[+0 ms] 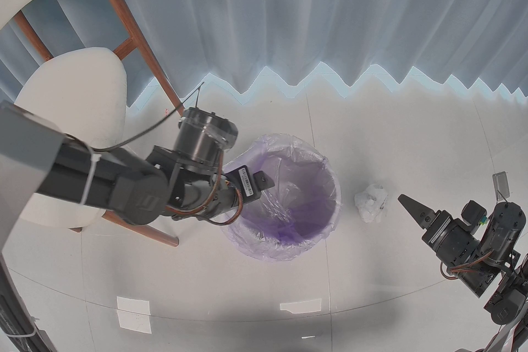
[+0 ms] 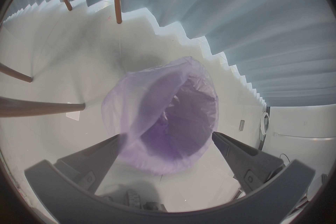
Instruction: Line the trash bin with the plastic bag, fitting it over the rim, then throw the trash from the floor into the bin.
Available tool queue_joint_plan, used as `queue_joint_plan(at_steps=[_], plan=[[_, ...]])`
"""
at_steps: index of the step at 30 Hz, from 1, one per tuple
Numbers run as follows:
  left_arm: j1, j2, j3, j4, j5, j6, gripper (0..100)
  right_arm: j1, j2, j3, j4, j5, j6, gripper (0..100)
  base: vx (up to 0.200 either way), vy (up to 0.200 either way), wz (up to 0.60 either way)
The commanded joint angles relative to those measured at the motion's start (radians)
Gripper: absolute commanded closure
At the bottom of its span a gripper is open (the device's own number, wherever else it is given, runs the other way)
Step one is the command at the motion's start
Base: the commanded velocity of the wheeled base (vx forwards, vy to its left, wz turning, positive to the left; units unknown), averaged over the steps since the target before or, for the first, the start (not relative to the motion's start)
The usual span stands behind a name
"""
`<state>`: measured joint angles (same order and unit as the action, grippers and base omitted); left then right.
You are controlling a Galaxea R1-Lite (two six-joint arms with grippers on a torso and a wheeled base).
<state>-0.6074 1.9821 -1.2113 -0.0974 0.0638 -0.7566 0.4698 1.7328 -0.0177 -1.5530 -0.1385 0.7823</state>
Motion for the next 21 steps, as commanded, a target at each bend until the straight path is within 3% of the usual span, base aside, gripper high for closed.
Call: queue_joint_plan(at_steps=[1, 7, 21], plan=[[0.006, -0.286, 0.243, -0.004, -0.006, 0.002, 0, 0.001, 0.008, 0.018, -0.009, -0.006, -0.002, 0, 0.0, 0.0, 0.0], [0.014, -0.316, 0.395, -0.013, -0.012, 0.0, 0, 0.012, 0.013, 0.018, -0.007, -0.006, -0.011, 0, 0.0, 0.0, 0.0], [0.11, -0.023, 0.384, -0.294, 0.004, 0.025, 0, 0.02, 0.008, 0.018, -0.01, -0.023, -0.023, 0, 0.0, 0.0, 0.0]])
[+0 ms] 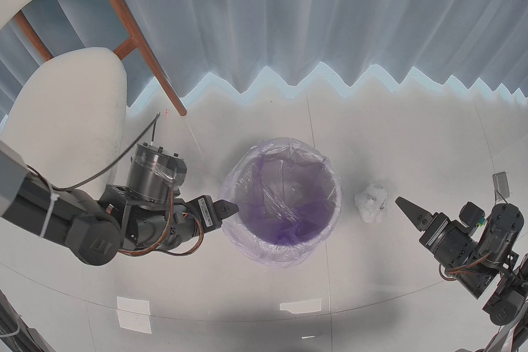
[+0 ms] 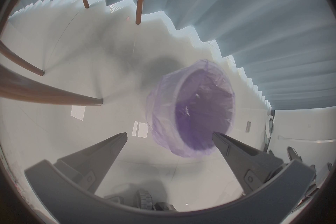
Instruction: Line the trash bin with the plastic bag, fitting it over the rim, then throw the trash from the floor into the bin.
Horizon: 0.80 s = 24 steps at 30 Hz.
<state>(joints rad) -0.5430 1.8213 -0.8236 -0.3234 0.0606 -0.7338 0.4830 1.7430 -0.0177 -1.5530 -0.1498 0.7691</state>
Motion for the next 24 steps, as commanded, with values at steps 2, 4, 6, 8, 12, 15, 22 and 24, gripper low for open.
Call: queue_joint_plan(at_steps=[2, 4, 6, 8, 12, 15, 22, 24], plan=[[0.072, 0.193, -0.011, -0.121, 0.008, 0.004, 0, 0.008, 0.0, 0.018, -0.009, -0.014, -0.011, 0, 0.0, 0.0, 0.0], [0.094, 0.24, -0.022, -0.197, 0.008, 0.001, 0, 0.009, 0.0, 0.018, -0.009, -0.025, -0.016, 0, 0.0, 0.0, 0.0], [0.115, 0.277, -0.012, -0.267, 0.013, -0.025, 0, 0.009, 0.0, 0.018, -0.007, -0.039, -0.025, 0, 0.0, 0.0, 0.0], [0.132, 0.294, -0.003, -0.287, 0.024, -0.084, 0, 0.009, 0.001, 0.018, -0.007, -0.04, -0.024, 0, 0.0, 0.0, 0.0], [0.153, 0.28, 0.035, -0.295, 0.031, -0.219, 0, 0.009, 0.004, 0.018, -0.006, -0.042, -0.025, 0, 0.0, 0.0, 0.0], [0.176, 0.26, 0.087, -0.298, 0.038, -0.228, 0, 0.009, 0.006, 0.018, -0.006, -0.042, -0.025, 0, 0.0, 0.0, 0.0], [0.161, 0.337, 0.1, -0.43, 0.028, -0.228, 0, 0.012, 0.007, 0.018, 0.034, -0.042, -0.027, 0, 0.0, 0.0, 0.0], [0.143, 0.389, 0.087, -0.483, 0.028, -0.22, 0, 0.012, 0.007, 0.018, 0.036, -0.042, -0.027, 0, 0.0, 0.0, 0.0]])
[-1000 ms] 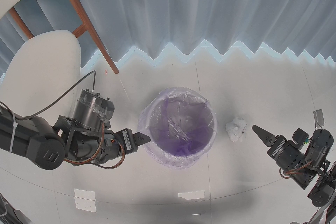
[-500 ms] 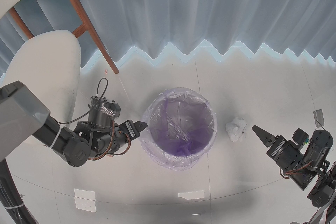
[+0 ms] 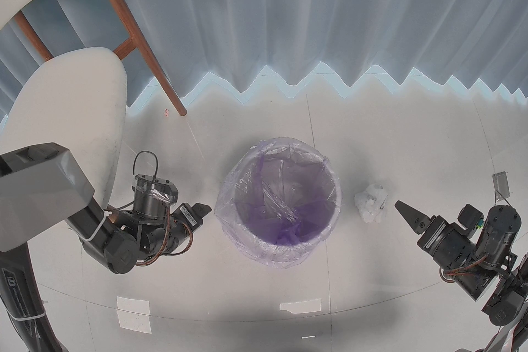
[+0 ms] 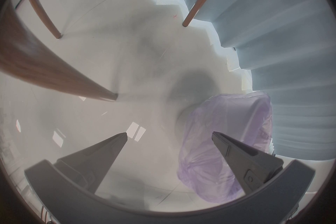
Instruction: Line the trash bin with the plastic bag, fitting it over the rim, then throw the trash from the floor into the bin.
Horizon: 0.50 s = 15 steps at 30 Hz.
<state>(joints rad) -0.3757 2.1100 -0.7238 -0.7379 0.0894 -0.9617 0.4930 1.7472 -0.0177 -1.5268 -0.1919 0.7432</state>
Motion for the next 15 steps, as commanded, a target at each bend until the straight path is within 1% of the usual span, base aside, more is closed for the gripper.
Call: queue_joint_plan(at_steps=[1, 3, 6, 11, 15], plan=[[-0.032, 0.12, -0.017, -0.094, -0.002, 0.011, 0, 0.002, 0.003, 0.018, 0.01, 0.0, -0.001, 0, 0.0, 0.0, 0.0], [-0.049, 0.15, -0.026, -0.13, -0.005, 0.018, 0, 0.002, 0.003, 0.018, 0.01, 0.0, -0.002, 0, 0.0, 0.0, 0.0], [-0.063, 0.179, -0.04, -0.14, -0.013, 0.029, 0, 0.002, 0.002, 0.018, 0.01, 0.0, -0.004, 0, 0.0, 0.0, 0.0], [-0.052, 0.239, -0.115, -0.127, -0.019, 0.063, 0, 0.002, 0.003, 0.018, 0.01, 0.0, -0.004, 0, 0.0, 0.0, 0.0], [-0.034, 0.295, -0.166, -0.124, -0.019, 0.121, 0, 0.002, 0.009, 0.018, 0.01, 0.0, -0.005, 0, 0.0, 0.0, 0.0]])
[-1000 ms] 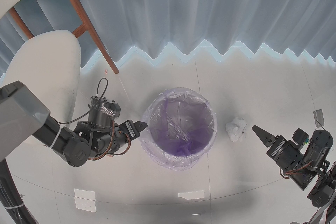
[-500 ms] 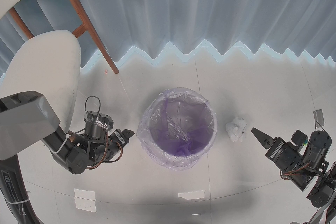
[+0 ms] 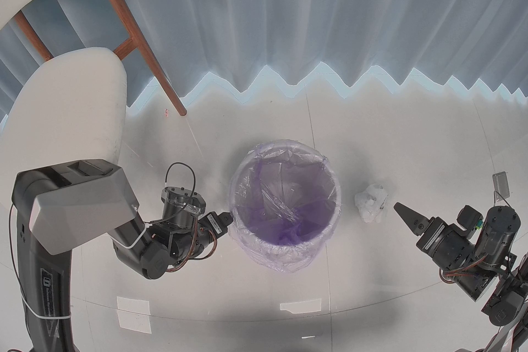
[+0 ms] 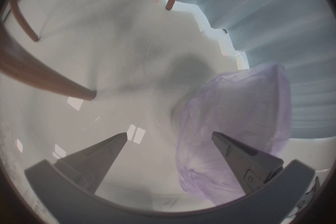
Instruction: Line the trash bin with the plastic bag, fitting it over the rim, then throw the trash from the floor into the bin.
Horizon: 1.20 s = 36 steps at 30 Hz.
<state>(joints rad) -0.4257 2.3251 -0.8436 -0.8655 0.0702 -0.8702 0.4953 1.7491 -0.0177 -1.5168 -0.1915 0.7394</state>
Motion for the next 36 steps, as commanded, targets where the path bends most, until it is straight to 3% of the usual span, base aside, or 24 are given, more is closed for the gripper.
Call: queue_joint_plan(at_steps=[1, 9, 14, 21, 26, 30, 36], plan=[[0.018, 0.094, -0.054, 0.002, 0.0, 0.048, 0, 0.0, 0.009, 0.018, 0.0, 0.0, -0.002, 0, 0.0, 0.0, 0.0], [0.016, 0.135, -0.124, 0.03, -0.001, 0.088, 0, 0.0, 0.024, 0.018, 0.0, 0.0, -0.002, 0, 0.0, 0.0, 0.0], [0.019, 0.066, -0.043, 0.019, 0.0, 0.089, 0, -0.004, 0.027, 0.018, 0.0, 0.0, -0.002, 0, 0.0, 0.0, 0.0], [0.007, -0.363, 0.267, 0.016, -0.007, 0.108, 0, -0.011, 0.039, 0.018, -0.003, 0.0, 0.005, 0, 0.0, 0.0, 0.0], [0.018, -0.607, 0.367, 0.017, -0.03, 0.114, 0, -0.012, 0.038, 0.018, -0.005, -0.006, 0.014, 0, 0.0, 0.0, 0.0], [0.019, -0.871, 0.472, 0.019, -0.046, 0.114, 0, -0.009, 0.038, 0.018, -0.005, -0.075, 0.037, 0, 0.0, 0.0, 0.0], [0.03, -1.044, 0.549, 0.031, -0.049, 0.112, 0, -0.027, 0.041, 0.018, -0.003, -0.102, 0.035, 0, 0.0, 0.0, 0.0]])
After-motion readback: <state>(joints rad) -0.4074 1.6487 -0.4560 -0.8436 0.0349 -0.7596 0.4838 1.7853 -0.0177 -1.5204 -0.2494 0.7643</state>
